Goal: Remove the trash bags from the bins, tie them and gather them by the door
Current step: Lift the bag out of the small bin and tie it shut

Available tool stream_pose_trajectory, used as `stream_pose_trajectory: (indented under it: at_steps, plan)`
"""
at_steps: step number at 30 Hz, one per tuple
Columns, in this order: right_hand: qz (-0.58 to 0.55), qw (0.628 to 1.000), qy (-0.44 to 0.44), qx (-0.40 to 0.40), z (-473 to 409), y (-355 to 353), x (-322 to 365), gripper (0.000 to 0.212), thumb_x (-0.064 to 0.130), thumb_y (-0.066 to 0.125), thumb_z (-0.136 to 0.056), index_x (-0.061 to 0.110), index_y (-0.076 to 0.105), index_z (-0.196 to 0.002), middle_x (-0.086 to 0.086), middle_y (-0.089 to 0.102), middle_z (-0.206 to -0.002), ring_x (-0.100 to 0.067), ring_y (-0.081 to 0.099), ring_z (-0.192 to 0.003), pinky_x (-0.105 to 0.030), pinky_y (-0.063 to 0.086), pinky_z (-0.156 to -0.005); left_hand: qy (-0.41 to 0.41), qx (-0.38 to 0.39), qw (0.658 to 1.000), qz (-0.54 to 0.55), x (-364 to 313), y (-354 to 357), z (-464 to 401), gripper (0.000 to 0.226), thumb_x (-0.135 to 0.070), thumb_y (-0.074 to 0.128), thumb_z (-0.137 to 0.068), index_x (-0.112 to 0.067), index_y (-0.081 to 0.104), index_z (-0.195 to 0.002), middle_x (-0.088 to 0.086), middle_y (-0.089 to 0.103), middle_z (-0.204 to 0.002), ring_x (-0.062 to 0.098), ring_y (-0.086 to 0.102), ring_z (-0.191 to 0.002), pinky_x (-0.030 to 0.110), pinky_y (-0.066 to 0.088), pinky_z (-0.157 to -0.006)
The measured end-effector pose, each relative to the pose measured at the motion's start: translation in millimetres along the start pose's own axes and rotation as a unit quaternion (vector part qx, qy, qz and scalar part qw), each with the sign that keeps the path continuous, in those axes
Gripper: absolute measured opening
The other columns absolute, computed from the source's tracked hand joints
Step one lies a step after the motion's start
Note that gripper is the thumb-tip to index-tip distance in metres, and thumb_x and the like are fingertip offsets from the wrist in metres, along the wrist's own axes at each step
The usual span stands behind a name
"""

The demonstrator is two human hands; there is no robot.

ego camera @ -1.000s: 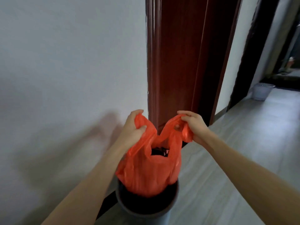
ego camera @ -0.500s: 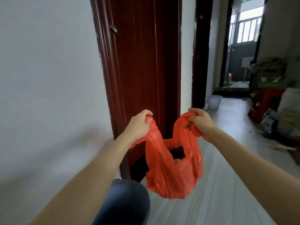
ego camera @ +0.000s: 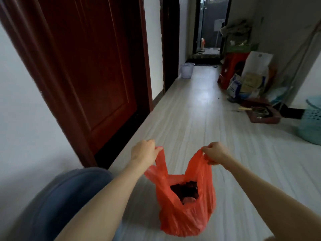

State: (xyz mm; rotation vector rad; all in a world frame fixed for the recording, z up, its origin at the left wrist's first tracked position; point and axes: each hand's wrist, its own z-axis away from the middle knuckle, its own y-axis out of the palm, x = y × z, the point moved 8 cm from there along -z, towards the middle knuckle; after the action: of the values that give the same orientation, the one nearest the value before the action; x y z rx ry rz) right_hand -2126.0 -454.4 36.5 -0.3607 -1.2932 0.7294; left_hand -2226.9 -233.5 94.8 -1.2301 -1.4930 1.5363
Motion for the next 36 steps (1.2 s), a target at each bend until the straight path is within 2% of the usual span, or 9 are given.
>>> stream_pose_trajectory:
  at_steps: [3, 5, 8, 16, 23, 25, 27, 32, 36]
  plan:
    - [-0.064, 0.997, 0.045, 0.027, 1.8, -13.4, -18.5, 0.022, 0.014, 0.057, -0.085, 0.002, 0.057, -0.065, -0.014, 0.063, -0.061, -0.020, 0.059, -0.043, -0.029, 0.055, -0.051, -0.056, 0.030, 0.950, 0.307, -7.0, 28.5, -9.7, 0.021, -0.026, 0.059, -0.087, -0.008, 0.066, -0.079, 0.002, 0.073, -0.068, 0.015, 0.068, -0.071, 0.030, 0.049, -0.069]
    - [-0.230, 0.969, 0.076, 0.046, 4.4, -21.4, -29.0, 0.019, 0.011, 0.058, -0.086, 0.000, 0.057, -0.070, -0.016, 0.061, -0.065, -0.018, 0.062, -0.043, -0.030, 0.057, -0.047, -0.108, 0.073, 0.814, 0.566, -13.9, 44.7, -12.8, 0.009, -0.013, 0.058, -0.088, -0.013, 0.065, -0.082, -0.008, 0.068, -0.053, 0.004, 0.061, -0.055, 0.019, 0.048, -0.056]
    - [-0.446, 0.890, 0.067, 0.069, -0.7, -34.9, -46.2, 0.020, 0.020, 0.049, -0.093, 0.004, 0.056, -0.086, -0.016, 0.065, -0.075, -0.019, 0.069, -0.057, -0.029, 0.058, -0.051, -0.108, 0.118, 0.688, 0.708, -21.0, 57.0, -24.9, 0.015, -0.017, 0.053, -0.091, -0.019, 0.058, -0.105, -0.003, 0.064, -0.091, 0.009, 0.058, -0.081, 0.024, 0.050, -0.075]
    - [-0.065, 0.983, -0.113, 0.128, -21.1, 29.2, -101.4, 0.121, 0.046, 0.076, -0.062, 0.019, -0.005, -0.147, 0.002, 0.007, -0.157, -0.015, 0.013, -0.144, -0.039, 0.021, -0.117, -0.111, 0.143, 0.914, 0.362, 16.2, 171.8, -0.4, 0.152, -0.075, 0.063, -0.028, -0.014, -0.008, -0.147, 0.009, -0.005, -0.158, 0.022, -0.001, -0.147, 0.041, 0.009, -0.121]
    - [-0.147, 0.970, -0.139, 0.132, -71.1, 87.0, -85.3, 0.122, 0.011, 0.079, -0.068, 0.021, -0.016, -0.143, 0.006, 0.039, -0.134, -0.006, 0.047, -0.118, -0.012, 0.046, -0.091, -0.094, 0.147, 0.919, 0.353, -21.8, 247.4, -31.6, 0.112, -0.053, 0.069, -0.054, -0.021, 0.014, -0.147, 0.011, 0.049, -0.138, 0.029, 0.049, -0.127, 0.042, 0.043, -0.102]
    - [-0.174, 0.976, -0.085, 0.096, -90.7, 83.2, -93.5, 0.071, 0.001, 0.068, -0.078, 0.011, 0.031, -0.138, 0.002, 0.055, -0.099, 0.001, 0.058, -0.079, -0.013, 0.047, -0.067, -0.101, 0.127, 0.913, 0.374, -18.0, 258.2, -44.6, 0.040, -0.031, 0.064, -0.077, -0.003, 0.060, -0.106, 0.018, 0.066, -0.089, 0.021, 0.068, -0.082, 0.025, 0.048, -0.068]
    - [-0.178, 0.980, -0.061, 0.064, -106.0, 80.6, -98.7, 0.010, 0.008, 0.057, -0.088, -0.001, 0.057, -0.092, -0.003, 0.056, -0.073, 0.000, 0.056, -0.054, -0.023, 0.048, -0.058, -0.140, 0.115, 0.884, 0.431, -13.3, 264.7, -53.9, 0.027, -0.019, 0.051, -0.091, -0.005, 0.058, -0.070, 0.008, 0.053, -0.058, 0.010, 0.051, -0.048, 0.022, 0.035, -0.047]
    - [-0.320, 0.946, 0.053, -0.028, -139.0, 74.1, -142.5, 0.035, 0.020, 0.030, -0.097, 0.007, 0.059, -0.082, -0.002, 0.073, -0.066, -0.018, 0.062, -0.057, -0.033, 0.054, -0.063, -0.360, 0.023, 0.664, 0.655, 19.7, 300.7, -61.5, 0.034, -0.019, 0.032, -0.097, -0.007, 0.053, -0.073, 0.002, 0.062, -0.041, 0.018, 0.062, -0.044, 0.030, 0.055, -0.051]
    - [-0.366, 0.911, 0.161, -0.103, -142.4, 72.4, -186.8, 0.025, 0.012, 0.030, -0.090, 0.016, 0.045, -0.070, 0.003, 0.051, -0.027, -0.006, 0.045, -0.025, -0.019, 0.035, -0.040, -0.419, -0.016, 0.648, 0.635, 28.8, 300.1, -60.7, 0.038, -0.015, 0.031, -0.096, -0.016, 0.035, -0.059, -0.001, 0.037, -0.022, 0.004, 0.035, -0.023, 0.022, 0.030, -0.043]
